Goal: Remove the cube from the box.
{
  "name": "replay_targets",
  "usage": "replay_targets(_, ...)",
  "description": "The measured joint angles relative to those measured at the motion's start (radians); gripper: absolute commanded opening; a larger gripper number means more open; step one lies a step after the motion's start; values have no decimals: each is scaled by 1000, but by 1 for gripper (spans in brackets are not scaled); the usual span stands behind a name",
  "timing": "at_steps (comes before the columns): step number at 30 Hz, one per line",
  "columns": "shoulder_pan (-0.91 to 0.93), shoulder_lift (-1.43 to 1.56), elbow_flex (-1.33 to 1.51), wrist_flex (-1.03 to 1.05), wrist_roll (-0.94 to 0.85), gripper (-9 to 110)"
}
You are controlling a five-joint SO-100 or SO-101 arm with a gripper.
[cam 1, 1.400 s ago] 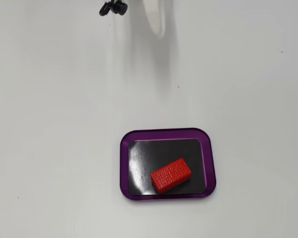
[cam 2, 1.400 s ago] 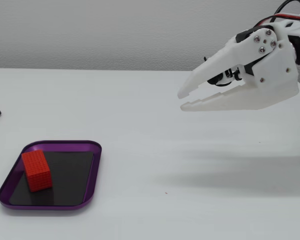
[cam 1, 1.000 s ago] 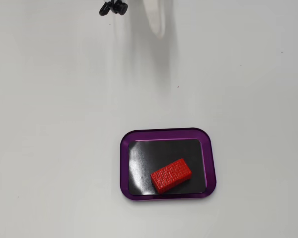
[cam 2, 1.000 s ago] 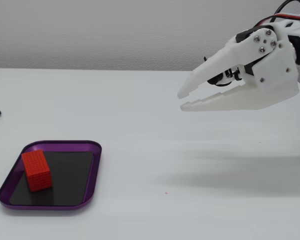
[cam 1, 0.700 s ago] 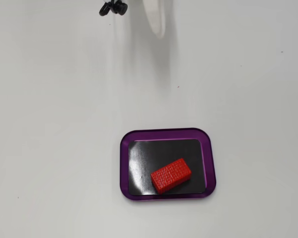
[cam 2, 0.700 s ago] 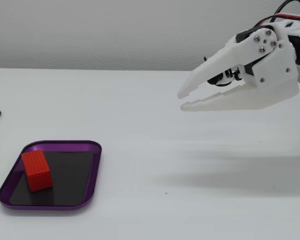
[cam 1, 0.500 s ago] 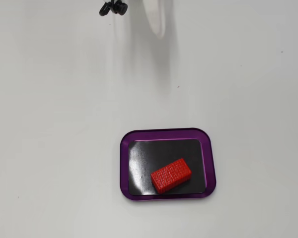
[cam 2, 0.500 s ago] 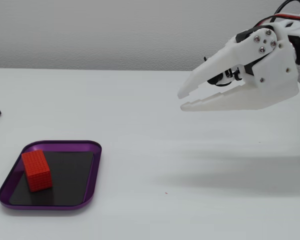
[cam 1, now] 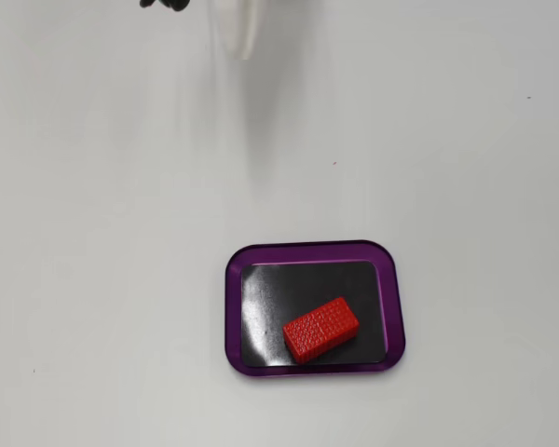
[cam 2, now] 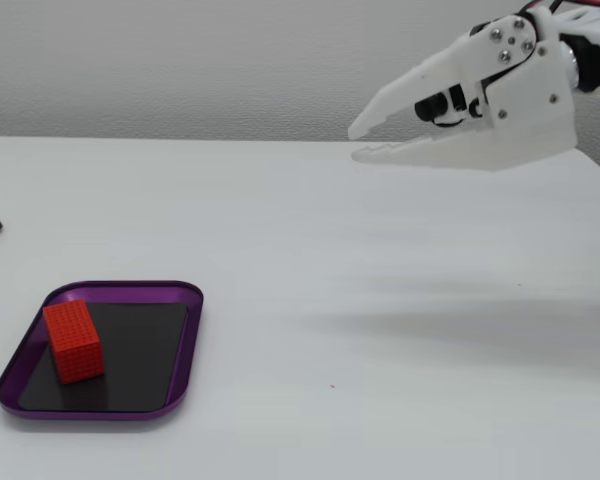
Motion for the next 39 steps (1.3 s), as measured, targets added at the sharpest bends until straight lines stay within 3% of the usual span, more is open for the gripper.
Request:
replay_targets(10,-31,-876,-607,46,-9,0)
replay_targets(15,-98,-1397,-1039,181,-124,1)
replay_targets(23,-186,-2057,-1772,483,-161,21)
replay_targets(29,-179,-2290,-2106,548,-166,24)
replay_targets(39,-178,-2309,-2143,549,-212,24)
